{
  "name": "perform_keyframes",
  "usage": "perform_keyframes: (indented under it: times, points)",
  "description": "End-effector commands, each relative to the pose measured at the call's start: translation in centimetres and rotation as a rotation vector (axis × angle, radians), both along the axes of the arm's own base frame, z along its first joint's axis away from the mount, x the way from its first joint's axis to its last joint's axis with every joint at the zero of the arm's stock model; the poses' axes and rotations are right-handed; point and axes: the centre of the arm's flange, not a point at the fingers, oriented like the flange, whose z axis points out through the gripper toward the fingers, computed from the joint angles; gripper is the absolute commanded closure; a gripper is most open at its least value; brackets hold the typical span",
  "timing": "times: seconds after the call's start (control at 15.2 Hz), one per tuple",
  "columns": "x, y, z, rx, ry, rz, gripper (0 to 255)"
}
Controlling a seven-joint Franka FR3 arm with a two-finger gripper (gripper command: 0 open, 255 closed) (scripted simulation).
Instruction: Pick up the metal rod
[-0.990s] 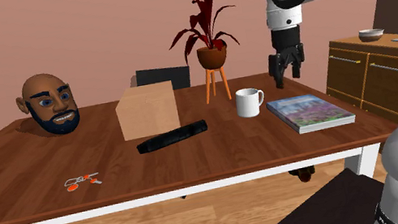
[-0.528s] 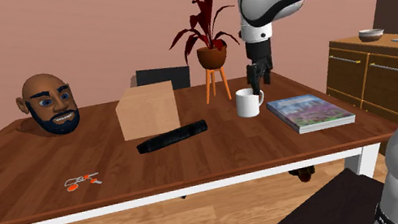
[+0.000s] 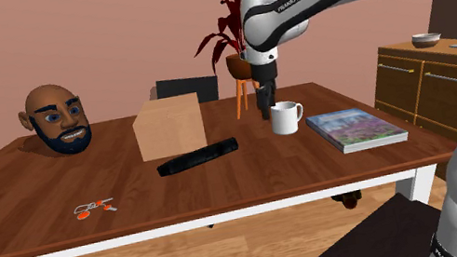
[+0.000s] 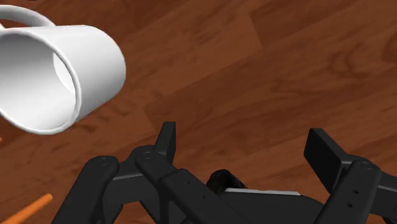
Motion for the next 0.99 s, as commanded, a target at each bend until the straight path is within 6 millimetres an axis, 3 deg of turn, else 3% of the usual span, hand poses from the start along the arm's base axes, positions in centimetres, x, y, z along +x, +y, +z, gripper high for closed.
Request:
perform_keyframes:
  times: [0.0,0.46,0.92]
  points:
    - [1.7,1.6,-1.0,-0.001,-0.005,0.072,0]
    - [6.9,8.0,-4.0,-0.003,-0.018,0.312,0]
    - [10.4,15.6,-6.9,-0.006,-0.031,0.553,0]
